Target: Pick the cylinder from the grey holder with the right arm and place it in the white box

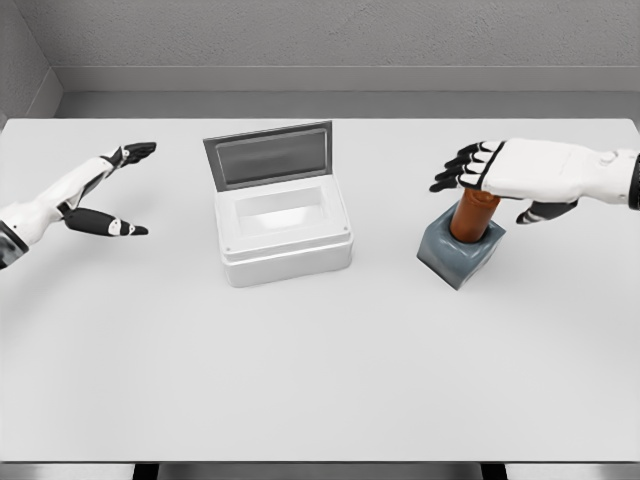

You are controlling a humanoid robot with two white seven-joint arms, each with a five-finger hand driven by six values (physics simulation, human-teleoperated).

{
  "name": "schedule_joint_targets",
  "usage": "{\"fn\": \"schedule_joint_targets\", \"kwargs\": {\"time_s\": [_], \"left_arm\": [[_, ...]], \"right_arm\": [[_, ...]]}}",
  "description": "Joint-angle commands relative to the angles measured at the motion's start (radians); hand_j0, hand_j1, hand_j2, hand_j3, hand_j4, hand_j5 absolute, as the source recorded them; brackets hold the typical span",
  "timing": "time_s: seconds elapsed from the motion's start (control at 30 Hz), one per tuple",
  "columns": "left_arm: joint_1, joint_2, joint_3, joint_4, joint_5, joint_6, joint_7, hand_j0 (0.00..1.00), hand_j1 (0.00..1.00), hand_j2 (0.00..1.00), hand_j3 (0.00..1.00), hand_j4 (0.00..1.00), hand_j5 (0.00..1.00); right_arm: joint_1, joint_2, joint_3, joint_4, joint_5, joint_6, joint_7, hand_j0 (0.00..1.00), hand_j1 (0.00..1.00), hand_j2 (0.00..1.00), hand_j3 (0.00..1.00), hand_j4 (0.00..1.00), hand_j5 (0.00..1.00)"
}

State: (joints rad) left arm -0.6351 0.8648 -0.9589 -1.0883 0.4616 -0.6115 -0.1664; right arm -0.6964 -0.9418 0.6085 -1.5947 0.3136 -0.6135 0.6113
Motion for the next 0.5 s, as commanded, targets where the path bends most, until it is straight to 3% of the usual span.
{"fn": "schedule_joint_targets", "kwargs": {"time_s": [0.0, 0.1, 0.47], "left_arm": [[0.000, 0.003, 0.002, 0.004, 0.006, 0.001, -0.008, 1.00, 1.00, 1.00, 1.00, 1.00, 1.00], [-0.002, -0.010, -0.006, 0.022, 0.006, 0.001, -0.045, 1.00, 1.00, 1.00, 1.00, 1.00, 1.00], [-0.002, -0.009, -0.008, 0.024, 0.006, 0.001, -0.047, 1.00, 1.00, 1.00, 1.00, 1.00, 1.00]], "right_arm": [[0.000, 0.014, 0.014, 0.024, 0.005, 0.003, 0.000, 1.00, 1.00, 1.00, 1.00, 1.00, 1.00], [0.000, 0.028, 0.025, 0.030, 0.027, 0.003, 0.000, 1.00, 1.00, 1.00, 1.00, 1.00, 1.00], [-0.008, 0.040, 0.040, 0.059, 0.028, 0.003, 0.000, 1.00, 1.00, 1.00, 1.00, 1.00, 1.00]]}}
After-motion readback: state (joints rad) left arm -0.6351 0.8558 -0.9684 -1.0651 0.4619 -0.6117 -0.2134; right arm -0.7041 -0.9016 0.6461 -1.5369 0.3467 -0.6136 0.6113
